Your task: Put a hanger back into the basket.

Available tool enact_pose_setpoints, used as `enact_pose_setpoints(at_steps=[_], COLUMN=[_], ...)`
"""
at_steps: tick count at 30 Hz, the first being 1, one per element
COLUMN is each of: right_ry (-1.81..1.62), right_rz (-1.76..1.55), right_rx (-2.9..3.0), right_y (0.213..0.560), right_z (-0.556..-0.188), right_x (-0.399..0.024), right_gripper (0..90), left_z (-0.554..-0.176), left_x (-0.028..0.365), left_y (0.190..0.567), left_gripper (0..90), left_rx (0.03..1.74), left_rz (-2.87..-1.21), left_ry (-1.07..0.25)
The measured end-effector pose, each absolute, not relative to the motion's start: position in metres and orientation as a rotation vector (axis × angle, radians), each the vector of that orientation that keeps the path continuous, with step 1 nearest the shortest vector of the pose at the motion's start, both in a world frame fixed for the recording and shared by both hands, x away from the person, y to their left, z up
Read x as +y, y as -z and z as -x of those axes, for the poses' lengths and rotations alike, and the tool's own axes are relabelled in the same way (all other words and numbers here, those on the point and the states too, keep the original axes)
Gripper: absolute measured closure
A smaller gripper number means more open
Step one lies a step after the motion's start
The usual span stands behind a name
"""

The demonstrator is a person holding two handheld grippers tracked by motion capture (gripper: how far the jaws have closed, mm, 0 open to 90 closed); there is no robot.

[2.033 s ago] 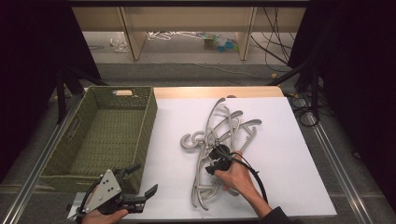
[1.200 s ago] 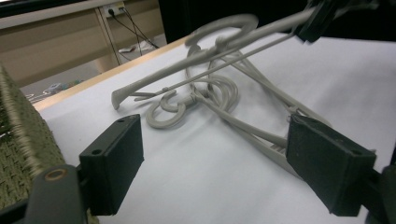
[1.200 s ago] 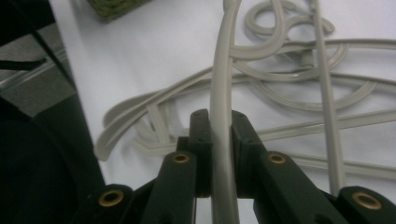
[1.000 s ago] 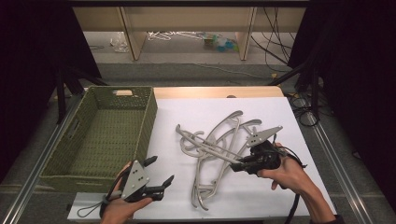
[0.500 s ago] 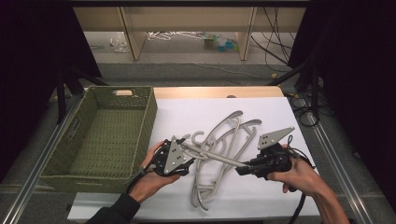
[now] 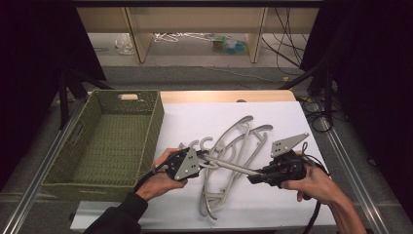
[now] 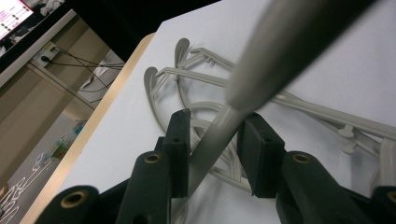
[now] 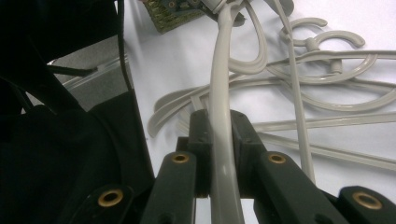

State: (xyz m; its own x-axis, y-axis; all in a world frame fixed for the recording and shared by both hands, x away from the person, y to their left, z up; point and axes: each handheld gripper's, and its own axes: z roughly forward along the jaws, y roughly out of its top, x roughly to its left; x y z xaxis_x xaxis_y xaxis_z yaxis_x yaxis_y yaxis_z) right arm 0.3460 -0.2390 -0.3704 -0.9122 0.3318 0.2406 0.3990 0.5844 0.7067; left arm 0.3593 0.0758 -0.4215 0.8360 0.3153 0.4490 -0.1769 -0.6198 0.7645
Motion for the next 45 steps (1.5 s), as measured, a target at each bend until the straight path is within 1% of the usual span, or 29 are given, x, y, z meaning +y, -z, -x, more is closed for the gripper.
enact_pose_setpoints(at_steps=[3,6,9,10,12,14,17,19,20,21,25,26,27,31,33,36,41,45], right_ry=[1.249,1.242,1.225,1.242,1.244,1.244,1.306,1.319,1.329,1.362,1.508,1.508,1.562,1.714,1.819,1.797,1.835,1.860], right_rz=[0.614,0.574,0.551,0.538,0.540,0.565,0.654,0.682,0.699,0.743,0.896,0.896,0.964,1.087,1.132,1.193,1.221,1.166], right_rx=[-2.733,-2.761,-2.807,-2.810,-2.810,-2.842,-2.849,-2.842,-2.844,-2.858,-2.829,-2.829,-2.815,-2.753,-2.689,-2.701,-2.668,-2.679], right_y=[0.370,0.370,0.368,0.368,0.368,0.369,0.366,0.364,0.363,0.361,0.350,0.350,0.345,0.336,0.334,0.333,0.327,0.324], right_z=[-0.346,-0.347,-0.346,-0.346,-0.347,-0.350,-0.354,-0.356,-0.356,-0.357,-0.360,-0.360,-0.360,-0.359,-0.362,-0.360,-0.355,-0.350], right_x=[-0.239,-0.242,-0.244,-0.245,-0.246,-0.250,-0.257,-0.263,-0.264,-0.267,-0.276,-0.276,-0.281,-0.290,-0.293,-0.295,-0.292,-0.287], right_gripper=[81.1,79.4,73.2,71.9,71.1,68.4,59.0,57.8,55.5,51.1,41.3,41.3,41.8,35.7,35.4,34.1,34.1,34.2], left_z=[-0.360,-0.359,-0.358,-0.358,-0.358,-0.357,-0.357,-0.357,-0.357,-0.357,-0.360,-0.360,-0.362,-0.367,-0.369,-0.372,-0.382,-0.389], left_x=[0.077,0.076,0.075,0.075,0.074,0.073,0.072,0.070,0.068,0.067,0.064,0.064,0.063,0.060,0.058,0.057,0.059,0.066], left_y=[0.419,0.416,0.415,0.413,0.412,0.410,0.409,0.406,0.406,0.404,0.398,0.398,0.396,0.392,0.390,0.382,0.362,0.342], left_gripper=[68.2,70.4,72.7,73.7,75.1,76.1,77.8,78.1,78.4,78.9,79.8,79.8,79.8,79.9,79.8,79.8,79.9,79.9], left_rx=[0.020,-0.046,-0.095,-0.116,-0.121,-0.149,-0.151,-0.137,-0.130,-0.133,-0.070,-0.070,-0.025,0.037,0.063,0.106,0.203,0.341], left_rz=[-2.157,-2.178,-2.186,-2.191,-2.194,-2.206,-2.210,-2.220,-2.219,-2.232,-2.266,-2.266,-2.274,-2.286,-2.288,-2.290,-2.279,-2.239], left_ry=[-0.736,-0.740,-0.744,-0.758,-0.739,-0.736,-0.747,-0.747,-0.749,-0.763,-0.770,-0.770,-0.749,-0.730,-0.717,-0.712,-0.660,-0.610])
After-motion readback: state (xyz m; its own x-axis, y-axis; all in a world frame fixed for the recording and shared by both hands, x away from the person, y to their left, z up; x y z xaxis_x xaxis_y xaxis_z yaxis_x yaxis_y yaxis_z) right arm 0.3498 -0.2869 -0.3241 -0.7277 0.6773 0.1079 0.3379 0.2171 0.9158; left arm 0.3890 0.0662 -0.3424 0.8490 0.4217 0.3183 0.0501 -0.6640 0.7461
